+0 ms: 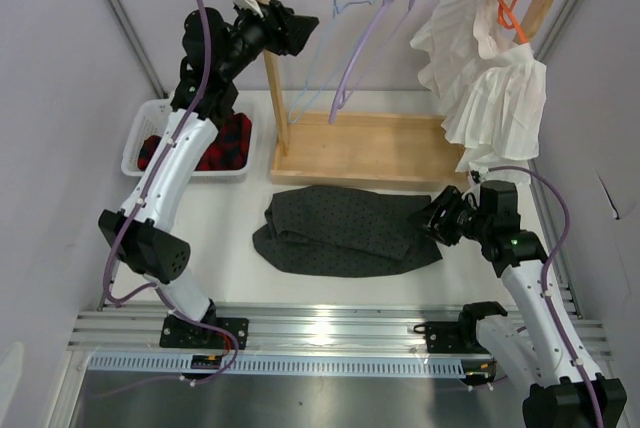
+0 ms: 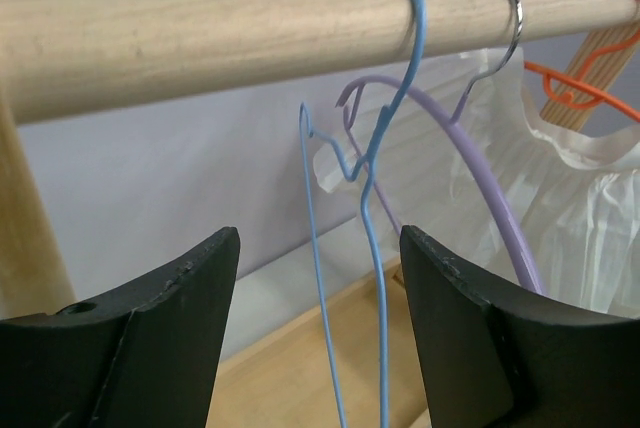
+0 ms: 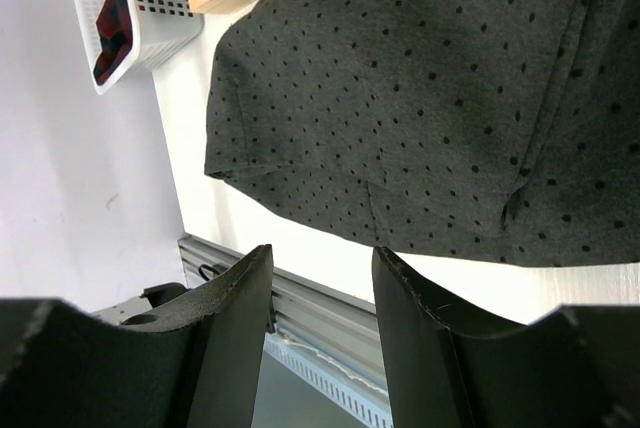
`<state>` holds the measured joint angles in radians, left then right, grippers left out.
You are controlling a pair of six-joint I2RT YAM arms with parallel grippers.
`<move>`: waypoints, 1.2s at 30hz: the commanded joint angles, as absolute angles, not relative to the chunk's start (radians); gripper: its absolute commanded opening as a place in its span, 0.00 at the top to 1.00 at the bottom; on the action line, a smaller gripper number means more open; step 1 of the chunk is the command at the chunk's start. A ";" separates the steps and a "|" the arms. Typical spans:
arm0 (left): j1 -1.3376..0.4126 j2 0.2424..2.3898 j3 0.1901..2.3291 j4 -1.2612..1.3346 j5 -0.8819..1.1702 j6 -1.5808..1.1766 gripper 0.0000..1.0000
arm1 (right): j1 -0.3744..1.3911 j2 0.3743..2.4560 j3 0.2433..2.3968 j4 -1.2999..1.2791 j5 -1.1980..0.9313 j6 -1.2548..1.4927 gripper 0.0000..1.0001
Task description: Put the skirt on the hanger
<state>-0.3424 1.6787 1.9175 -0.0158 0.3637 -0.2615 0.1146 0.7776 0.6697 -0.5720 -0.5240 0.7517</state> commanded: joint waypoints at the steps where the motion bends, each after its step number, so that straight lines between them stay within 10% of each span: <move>1: -0.365 1.715 1.993 0.075 0.402 -0.270 0.30 | 0.120 0.784 0.730 -0.561 -0.528 0.723 0.50; 25: -0.426 1.959 2.230 0.124 0.342 -0.282 0.35 | 0.124 0.811 0.738 -0.566 -0.515 0.675 0.50; 36: -0.483 1.987 2.293 0.066 0.252 -0.166 0.69 | 0.126 0.813 0.738 -0.569 -0.512 0.663 0.50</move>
